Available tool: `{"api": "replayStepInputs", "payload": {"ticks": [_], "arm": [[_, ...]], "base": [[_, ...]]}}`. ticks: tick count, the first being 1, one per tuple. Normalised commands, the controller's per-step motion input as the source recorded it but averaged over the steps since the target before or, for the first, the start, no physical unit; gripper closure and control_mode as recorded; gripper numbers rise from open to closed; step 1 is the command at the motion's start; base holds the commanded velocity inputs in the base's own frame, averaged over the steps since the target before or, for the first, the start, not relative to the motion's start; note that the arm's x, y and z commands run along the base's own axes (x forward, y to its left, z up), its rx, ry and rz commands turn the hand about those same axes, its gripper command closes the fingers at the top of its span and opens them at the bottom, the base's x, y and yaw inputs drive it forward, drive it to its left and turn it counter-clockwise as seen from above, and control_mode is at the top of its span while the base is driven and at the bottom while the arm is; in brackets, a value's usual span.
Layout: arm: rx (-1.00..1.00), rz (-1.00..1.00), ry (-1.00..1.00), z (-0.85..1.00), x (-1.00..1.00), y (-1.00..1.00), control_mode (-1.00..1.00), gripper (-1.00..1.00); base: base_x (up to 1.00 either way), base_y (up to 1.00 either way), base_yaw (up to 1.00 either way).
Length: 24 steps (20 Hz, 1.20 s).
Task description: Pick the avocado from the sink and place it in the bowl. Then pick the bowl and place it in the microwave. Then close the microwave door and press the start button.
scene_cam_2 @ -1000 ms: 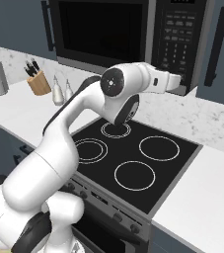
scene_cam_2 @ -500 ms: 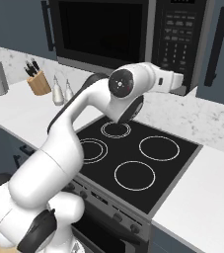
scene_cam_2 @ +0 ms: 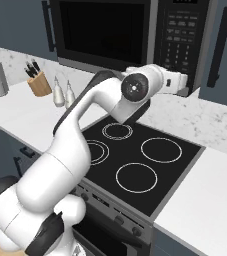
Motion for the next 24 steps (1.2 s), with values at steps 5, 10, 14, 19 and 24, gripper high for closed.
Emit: {"api": "replayStepInputs", "payload": {"ticks": [5,10,14,19,24], "arm": [[0.0,0.08,0.0,0.0,0.1,-0.1,-1.0,1.0],[0.0,0.07,0.0,-0.04,0.22,-0.09,-1.0,1.0],[0.0,0.05,0.0,-0.08,0.31,-0.03,-1.0,1.0],[0.0,0.06,0.0,-0.1,0.27,-0.19,-1.0,1.0],[0.0,0.05,-0.04,-0.03,-0.1,0.06,-1.0,1.0]], "base": [[0.0,0.0,0.0],[0.0,0.0,0.0],[0.0,0.0,0.0],[0.0,0.0,0.0],[0.0,0.0,0.0]]}}
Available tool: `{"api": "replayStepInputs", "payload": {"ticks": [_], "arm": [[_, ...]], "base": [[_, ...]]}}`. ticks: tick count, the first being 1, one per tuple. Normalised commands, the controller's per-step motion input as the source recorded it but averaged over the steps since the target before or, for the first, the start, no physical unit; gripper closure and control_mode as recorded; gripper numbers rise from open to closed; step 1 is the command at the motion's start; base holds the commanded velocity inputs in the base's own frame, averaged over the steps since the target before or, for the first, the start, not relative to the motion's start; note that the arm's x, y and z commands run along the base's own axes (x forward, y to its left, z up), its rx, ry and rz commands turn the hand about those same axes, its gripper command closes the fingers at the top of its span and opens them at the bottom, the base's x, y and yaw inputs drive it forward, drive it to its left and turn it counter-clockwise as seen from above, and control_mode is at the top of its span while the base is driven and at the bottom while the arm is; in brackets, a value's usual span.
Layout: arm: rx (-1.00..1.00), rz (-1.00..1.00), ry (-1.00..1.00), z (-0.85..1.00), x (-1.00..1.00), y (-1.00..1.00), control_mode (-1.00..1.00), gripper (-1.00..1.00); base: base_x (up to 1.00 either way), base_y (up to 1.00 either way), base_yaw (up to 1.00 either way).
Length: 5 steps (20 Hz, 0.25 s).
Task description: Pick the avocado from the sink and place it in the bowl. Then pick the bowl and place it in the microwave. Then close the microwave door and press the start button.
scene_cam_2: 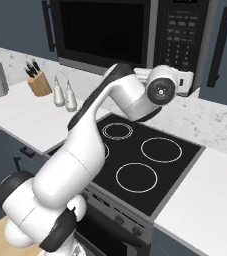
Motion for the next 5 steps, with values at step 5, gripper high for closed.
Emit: {"api": "replayStepInputs", "payload": {"ticks": [5], "arm": [[0.0,0.0,-0.11,0.0,-0.47,0.69,-1.0,1.0]], "base": [[0.0,0.0,0.0]]}}
